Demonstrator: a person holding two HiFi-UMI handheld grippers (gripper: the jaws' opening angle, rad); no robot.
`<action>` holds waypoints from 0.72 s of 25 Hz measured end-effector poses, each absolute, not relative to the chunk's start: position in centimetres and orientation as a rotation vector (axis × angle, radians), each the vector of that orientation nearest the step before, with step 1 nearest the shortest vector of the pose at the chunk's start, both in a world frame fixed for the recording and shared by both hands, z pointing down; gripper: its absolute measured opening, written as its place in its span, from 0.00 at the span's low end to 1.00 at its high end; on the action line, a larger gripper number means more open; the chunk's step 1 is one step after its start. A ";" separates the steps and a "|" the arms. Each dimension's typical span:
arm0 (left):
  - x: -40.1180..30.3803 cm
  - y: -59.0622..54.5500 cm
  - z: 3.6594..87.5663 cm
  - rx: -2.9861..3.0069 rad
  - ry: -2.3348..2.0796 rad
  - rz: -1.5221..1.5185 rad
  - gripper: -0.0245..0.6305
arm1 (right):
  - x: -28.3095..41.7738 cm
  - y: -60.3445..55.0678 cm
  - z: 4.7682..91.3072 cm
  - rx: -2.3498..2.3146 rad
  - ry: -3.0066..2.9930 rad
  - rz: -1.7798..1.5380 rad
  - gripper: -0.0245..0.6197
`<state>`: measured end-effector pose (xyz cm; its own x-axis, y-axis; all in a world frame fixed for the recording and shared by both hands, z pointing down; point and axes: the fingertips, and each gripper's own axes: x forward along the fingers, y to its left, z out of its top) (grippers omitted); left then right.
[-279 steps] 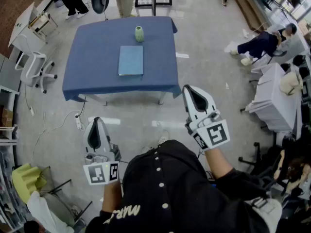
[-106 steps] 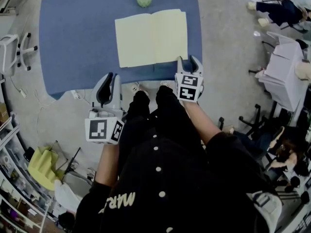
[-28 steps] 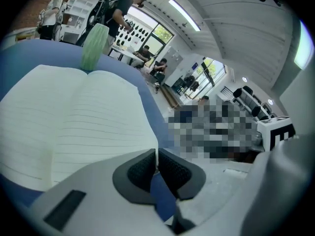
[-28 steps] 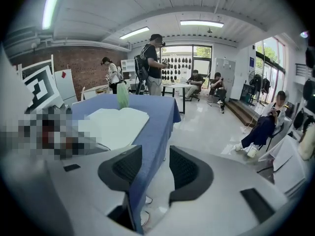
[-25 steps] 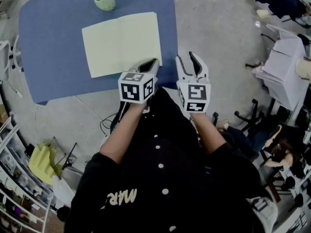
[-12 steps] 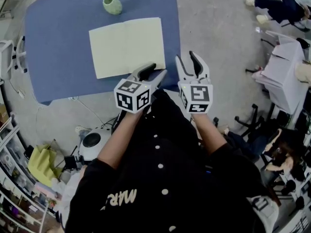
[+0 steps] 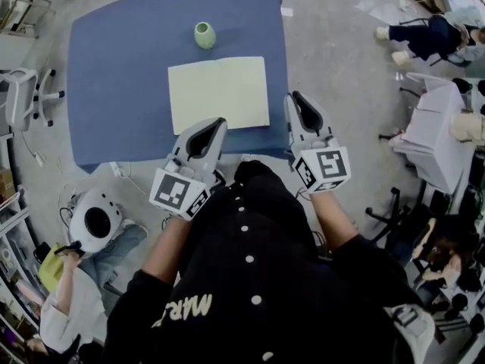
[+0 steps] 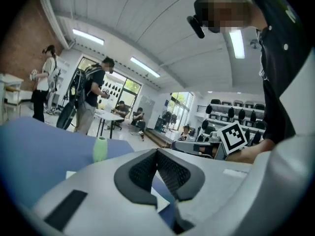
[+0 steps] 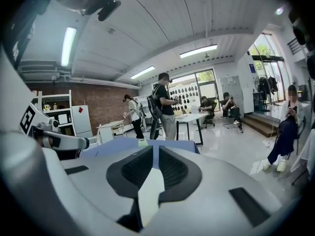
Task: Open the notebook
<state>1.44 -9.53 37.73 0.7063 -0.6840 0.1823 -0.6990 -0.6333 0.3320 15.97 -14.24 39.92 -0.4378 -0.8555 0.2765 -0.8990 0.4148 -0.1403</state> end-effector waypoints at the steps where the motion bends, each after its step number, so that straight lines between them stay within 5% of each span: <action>1: 0.4 -9.4 36.6 2.545 -1.110 0.066 0.04 | 15.6 -14.1 38.6 1.576 -2.519 0.377 0.08; 18: -14.8 -8.8 22.5 2.493 -1.603 -0.124 0.04 | 12.1 -12.6 22.1 1.694 -2.701 0.118 0.04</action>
<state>-14.77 -8.79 22.47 0.4168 -0.9087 0.0245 -0.8941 -0.4050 0.1911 12.12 -12.57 22.06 -0.4356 -0.9001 -0.0021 -0.8965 0.4341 -0.0887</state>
